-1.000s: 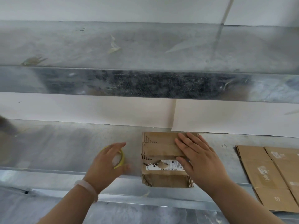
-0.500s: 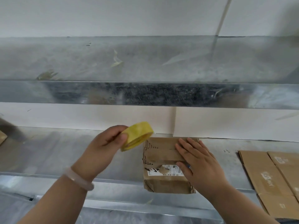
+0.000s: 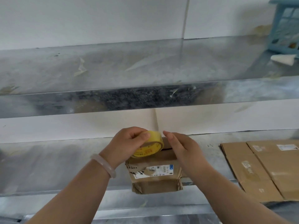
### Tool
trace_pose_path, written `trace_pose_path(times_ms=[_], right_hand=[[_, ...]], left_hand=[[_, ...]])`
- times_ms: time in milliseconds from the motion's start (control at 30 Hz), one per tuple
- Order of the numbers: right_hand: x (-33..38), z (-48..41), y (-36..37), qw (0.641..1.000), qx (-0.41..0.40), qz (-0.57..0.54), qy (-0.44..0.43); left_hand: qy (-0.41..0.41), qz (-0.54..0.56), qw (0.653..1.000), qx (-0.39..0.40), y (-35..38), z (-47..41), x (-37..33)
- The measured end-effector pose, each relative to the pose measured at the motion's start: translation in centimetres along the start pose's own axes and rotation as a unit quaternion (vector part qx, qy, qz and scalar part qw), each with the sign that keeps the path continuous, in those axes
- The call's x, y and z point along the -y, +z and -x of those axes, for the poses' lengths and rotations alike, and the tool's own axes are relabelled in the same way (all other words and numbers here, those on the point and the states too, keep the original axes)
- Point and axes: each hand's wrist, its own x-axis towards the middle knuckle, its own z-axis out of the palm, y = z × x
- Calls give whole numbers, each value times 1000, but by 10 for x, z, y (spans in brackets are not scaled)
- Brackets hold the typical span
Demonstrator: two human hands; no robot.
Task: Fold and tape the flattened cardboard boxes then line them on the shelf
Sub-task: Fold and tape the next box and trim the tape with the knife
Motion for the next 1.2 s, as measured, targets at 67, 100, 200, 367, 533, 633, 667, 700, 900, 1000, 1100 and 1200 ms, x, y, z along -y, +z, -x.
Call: trace_pose_path(times_ms=[67, 100, 200, 367, 533, 633, 667, 700, 900, 1000, 1100, 1200], right_hand=[[12, -3, -5, 1000, 8, 18, 2], [16, -5, -6, 999, 13, 37, 8], [20, -10, -8, 998, -8, 61, 33], [21, -10, -9, 995, -13, 76, 56], [26, -7, -11, 983, -19, 183, 1], [25, -8, -10, 980, -6, 196, -17], [25, -8, -10, 984, -3, 178, -12], [24, -9, -11, 988, -1, 152, -3], [15, -11, -7, 988, 18, -104, 116], [16, -5, -3, 942, 26, -282, 179], [16, -2, 2, 938, 1, -308, 159], [15, 3, 3, 977, -38, -189, 96]], left_hand=[[9, -19, 1000, 2, 4, -1, -3], [16, -28, 999, 6, 5, -1, -4], [26, -51, 998, 10, 9, 1, -6], [21, -73, 997, 13, 13, 3, -6], [23, -72, 997, 4, 14, 5, -5], [27, -71, 997, 2, 12, 6, -5], [30, -72, 997, 4, 12, 6, -5], [33, -73, 997, 5, 11, 6, -5], [31, -70, 997, 4, 12, 7, -3], [34, -72, 997, 4, 13, 8, -3], [35, -70, 997, 2, 13, 8, -2], [37, -67, 997, -2, 12, 8, -2]])
